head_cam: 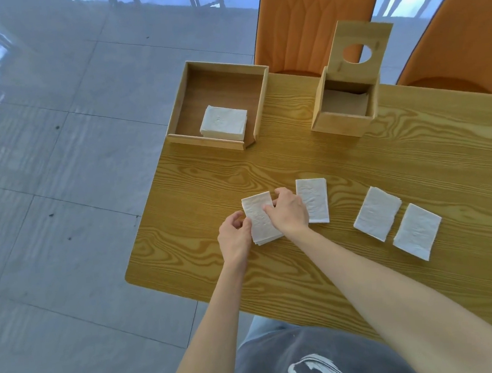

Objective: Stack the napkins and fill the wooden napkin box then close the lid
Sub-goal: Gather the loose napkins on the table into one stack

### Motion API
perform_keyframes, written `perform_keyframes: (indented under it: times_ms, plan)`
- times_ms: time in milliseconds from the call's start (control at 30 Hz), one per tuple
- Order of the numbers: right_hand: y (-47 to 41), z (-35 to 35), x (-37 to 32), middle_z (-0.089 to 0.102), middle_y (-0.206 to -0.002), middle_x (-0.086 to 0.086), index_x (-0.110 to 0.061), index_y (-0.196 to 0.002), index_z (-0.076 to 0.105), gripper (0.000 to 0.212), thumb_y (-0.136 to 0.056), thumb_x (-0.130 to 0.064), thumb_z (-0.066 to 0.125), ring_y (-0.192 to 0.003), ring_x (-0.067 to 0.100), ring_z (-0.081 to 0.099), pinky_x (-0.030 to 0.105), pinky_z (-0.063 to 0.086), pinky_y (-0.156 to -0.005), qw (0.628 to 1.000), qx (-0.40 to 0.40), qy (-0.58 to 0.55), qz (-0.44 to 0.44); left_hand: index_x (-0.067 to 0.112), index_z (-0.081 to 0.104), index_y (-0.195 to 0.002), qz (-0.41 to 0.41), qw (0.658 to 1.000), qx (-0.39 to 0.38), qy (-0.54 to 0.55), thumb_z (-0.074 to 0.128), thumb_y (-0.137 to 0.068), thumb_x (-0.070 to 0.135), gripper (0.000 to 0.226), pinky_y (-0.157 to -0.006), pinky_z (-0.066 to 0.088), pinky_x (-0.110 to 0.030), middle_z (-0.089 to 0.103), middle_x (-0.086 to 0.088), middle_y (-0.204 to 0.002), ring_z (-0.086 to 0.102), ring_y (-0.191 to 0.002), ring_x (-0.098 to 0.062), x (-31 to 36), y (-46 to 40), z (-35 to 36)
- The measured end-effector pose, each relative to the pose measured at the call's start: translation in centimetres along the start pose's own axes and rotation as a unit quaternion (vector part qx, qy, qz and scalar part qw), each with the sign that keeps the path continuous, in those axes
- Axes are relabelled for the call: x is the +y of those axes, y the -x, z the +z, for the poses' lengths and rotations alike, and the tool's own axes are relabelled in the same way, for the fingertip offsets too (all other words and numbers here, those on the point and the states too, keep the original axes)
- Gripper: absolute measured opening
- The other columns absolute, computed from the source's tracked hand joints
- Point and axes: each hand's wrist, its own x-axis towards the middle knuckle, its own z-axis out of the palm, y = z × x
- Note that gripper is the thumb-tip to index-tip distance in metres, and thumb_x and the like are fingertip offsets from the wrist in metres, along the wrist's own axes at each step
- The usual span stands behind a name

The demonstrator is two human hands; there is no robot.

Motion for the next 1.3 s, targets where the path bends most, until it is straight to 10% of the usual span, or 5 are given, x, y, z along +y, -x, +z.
perform_keyframes:
  times_ms: [433,733,1300]
  plan:
    - [0.1,-0.1,0.9,0.067,-0.112,0.004,-0.017,-0.11,0.064,0.025,-0.088,-0.023,0.071,-0.108,0.022,0.062,0.037,0.051,-0.091,0.997,-0.038,-0.069,-0.012,0.011,0.06,-0.131,0.02,0.999,-0.031,0.012,0.069,-0.09,0.018,0.043,-0.093,0.056,-0.048,0.071,-0.008,-0.107,0.069,-0.102,-0.026,-0.6,0.1,-0.1]
    - [0.3,-2.1,3.4,0.07,-0.099,0.001,-0.02,-0.105,0.064,0.02,-0.087,-0.016,0.072,-0.099,0.018,0.066,0.032,0.055,-0.084,0.958,-0.108,-0.263,-0.027,0.012,0.064,-0.12,0.064,0.994,-0.085,0.01,0.074,-0.087,0.028,0.038,-0.078,0.051,-0.024,0.071,0.0,-0.102,0.067,-0.095,-0.014,0.2,-0.8,-0.3]
    - [-1.0,-4.9,6.9,0.053,-0.128,0.01,-0.016,-0.128,0.055,0.054,-0.085,-0.044,0.071,-0.114,0.03,0.057,0.042,0.049,-0.086,0.979,0.139,-0.025,0.149,0.014,0.055,-0.119,-0.004,0.987,-0.133,0.092,0.064,-0.095,0.015,0.025,-0.083,0.059,-0.042,0.069,-0.001,-0.099,0.068,-0.089,-0.014,1.3,-2.0,2.6]
